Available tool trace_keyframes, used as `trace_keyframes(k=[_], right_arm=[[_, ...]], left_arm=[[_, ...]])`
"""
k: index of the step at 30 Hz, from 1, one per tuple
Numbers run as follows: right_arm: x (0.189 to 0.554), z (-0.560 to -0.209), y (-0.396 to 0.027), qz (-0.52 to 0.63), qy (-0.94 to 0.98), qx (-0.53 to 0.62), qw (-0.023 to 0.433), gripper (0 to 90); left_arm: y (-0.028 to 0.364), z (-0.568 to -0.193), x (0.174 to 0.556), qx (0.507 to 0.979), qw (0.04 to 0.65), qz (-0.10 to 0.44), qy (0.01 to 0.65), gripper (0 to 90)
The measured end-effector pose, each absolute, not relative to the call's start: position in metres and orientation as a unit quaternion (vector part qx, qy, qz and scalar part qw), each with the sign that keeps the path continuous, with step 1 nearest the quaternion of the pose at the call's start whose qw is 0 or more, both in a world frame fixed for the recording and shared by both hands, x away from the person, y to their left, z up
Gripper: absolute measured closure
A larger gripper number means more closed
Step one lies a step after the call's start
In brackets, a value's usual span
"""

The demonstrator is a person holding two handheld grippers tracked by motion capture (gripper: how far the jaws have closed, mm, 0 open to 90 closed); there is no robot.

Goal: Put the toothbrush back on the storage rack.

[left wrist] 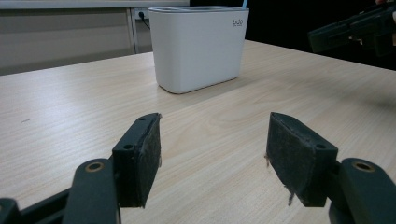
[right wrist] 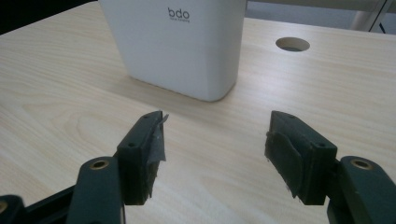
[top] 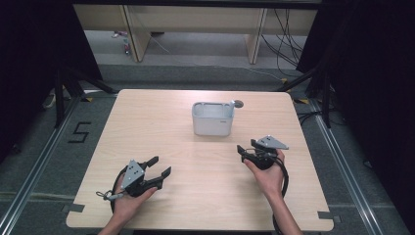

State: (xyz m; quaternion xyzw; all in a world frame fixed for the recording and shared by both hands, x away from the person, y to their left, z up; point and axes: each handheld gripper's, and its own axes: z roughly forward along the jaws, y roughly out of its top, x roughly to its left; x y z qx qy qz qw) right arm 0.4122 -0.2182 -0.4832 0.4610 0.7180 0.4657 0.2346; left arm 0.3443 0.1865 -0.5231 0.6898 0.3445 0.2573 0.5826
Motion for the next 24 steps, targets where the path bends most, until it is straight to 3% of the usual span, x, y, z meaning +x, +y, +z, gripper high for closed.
trace_keyframes(k=[12,15,24], right_arm=[[0.387,-0.497,-0.234,0.485,0.694,0.476,0.237,38.4],[0.383,-0.499,-0.236,0.485,0.686,0.476,0.259,39.4],[0.378,-0.502,-0.239,0.484,0.69,0.477,0.252,39.7]], left_arm=[[0.187,-0.523,0.345,0.689,0.583,0.256,0.347,34.8],[0.187,-0.523,0.345,0.689,0.583,0.255,0.348,34.8],[0.187,-0.523,0.345,0.688,0.583,0.254,0.35,35.1]])
